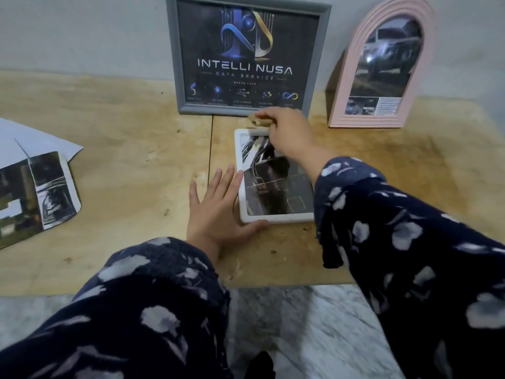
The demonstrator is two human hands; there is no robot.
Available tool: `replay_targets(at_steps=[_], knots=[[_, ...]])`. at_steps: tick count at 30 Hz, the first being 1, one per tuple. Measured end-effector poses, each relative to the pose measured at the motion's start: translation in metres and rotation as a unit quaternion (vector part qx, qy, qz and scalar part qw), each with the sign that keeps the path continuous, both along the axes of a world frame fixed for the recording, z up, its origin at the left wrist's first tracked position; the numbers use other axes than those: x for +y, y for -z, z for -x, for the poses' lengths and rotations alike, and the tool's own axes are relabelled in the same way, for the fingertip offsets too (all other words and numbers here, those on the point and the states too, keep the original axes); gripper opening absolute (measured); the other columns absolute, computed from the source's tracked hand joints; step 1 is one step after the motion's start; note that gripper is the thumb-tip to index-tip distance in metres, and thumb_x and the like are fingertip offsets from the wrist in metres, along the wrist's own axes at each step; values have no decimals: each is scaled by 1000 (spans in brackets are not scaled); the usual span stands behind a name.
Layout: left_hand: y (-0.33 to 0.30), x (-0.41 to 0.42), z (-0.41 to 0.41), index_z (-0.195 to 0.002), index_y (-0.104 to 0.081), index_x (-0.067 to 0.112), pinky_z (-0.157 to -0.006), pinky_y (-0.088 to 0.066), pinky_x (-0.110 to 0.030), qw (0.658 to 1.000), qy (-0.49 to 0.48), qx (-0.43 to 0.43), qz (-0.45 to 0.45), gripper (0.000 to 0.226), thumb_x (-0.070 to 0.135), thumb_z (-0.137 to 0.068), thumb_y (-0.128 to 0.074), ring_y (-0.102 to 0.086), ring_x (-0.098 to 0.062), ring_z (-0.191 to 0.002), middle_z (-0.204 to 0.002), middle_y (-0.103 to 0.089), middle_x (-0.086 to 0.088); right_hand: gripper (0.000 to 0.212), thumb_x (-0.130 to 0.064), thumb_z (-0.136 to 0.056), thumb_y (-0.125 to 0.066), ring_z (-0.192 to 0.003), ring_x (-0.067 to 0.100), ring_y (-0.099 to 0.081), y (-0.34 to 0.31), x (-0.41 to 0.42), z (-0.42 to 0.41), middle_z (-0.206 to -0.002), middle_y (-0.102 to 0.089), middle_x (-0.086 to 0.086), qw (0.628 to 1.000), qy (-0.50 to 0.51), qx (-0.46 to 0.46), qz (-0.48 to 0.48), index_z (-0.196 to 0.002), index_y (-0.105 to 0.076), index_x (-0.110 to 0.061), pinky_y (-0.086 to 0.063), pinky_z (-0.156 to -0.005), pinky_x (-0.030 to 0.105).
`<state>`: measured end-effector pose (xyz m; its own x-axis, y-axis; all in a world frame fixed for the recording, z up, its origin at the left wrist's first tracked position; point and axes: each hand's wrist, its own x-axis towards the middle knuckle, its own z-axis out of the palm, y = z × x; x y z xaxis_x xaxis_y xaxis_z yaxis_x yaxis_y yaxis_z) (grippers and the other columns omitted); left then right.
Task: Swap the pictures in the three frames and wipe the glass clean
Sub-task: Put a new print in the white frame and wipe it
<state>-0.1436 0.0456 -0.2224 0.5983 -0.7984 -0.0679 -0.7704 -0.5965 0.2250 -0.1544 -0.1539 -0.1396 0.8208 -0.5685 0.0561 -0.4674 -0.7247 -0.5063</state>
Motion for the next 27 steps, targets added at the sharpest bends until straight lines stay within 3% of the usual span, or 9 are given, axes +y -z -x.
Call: replay_targets(at_steps=[2,4,6,8,14,20,24,27], knots=[[0,0,-1,-154,7,29,-116,6,-58,1000,-4,3,8,115,95,-62,-13,11,-11,-148,-161,12,12,53,4,-85,-41,-122,27,-53,20,1,-6,-132,-59,6,997,-44,45,39,-130,-58,-19,-40,-104,35],[0,0,-1,-154,6,30,-116,6,-57,1000,-7,6,16,113,94,-63,-17,11,-9,-148,-161,11,13,63,9,-84,-37,-141,25,-31,40,8,-5,-152,-37,9,988,-90,123,38,-143,-42,-14,-24,-115,37],[0,-1,-1,-154,5,31,-116,7,-56,1000,-6,10,23,113,94,-65,-22,11,-9,-148,-161,10,12,73,12,-84,-36,-148,18,-9,51,13,-2,-160,-12,4,980,-102,166,50,-151,-25,-18,-9,-120,40],[0,0,-1,-154,4,30,-116,7,-56,1000,-6,11,26,112,93,-66,-26,10,-9,-148,-161,9,12,76,12,-85,-36,-148,16,-4,54,18,2,-161,-6,1,976,-107,180,61,-152,-19,-20,-4,-121,40],[-3,-1,-2,-154,7,30,-116,7,-56,1000,-7,20,12,115,95,-61,-15,12,-9,-148,-161,12,11,66,7,-90,-35,-147,15,-16,47,28,15,-159,-18,0,979,-106,167,52,-150,-28,-21,-14,-119,34],[-4,-1,-1,-154,5,30,-116,7,-55,999,-12,29,11,113,94,-65,-26,11,-9,-148,-161,10,11,60,-1,-92,-36,-138,23,-36,41,45,36,-153,-36,1,978,-90,181,54,-146,-35,-27,-33,-111,35],[-4,-2,-1,-153,4,31,-117,7,-55,999,-16,28,16,112,94,-66,-28,9,-8,-148,-161,8,11,57,-2,-93,-34,-126,26,-49,35,54,50,-143,-49,3,977,-90,186,55,-143,-40,-30,-42,-97,31],[-3,-2,-1,-153,2,32,-117,8,-54,999,-22,24,24,111,93,-67,-31,8,-8,-148,-162,6,10,52,-6,-94,-38,-120,25,-52,27,59,62,-136,-55,3,976,-105,181,62,-138,-46,-31,-40,-86,26]])
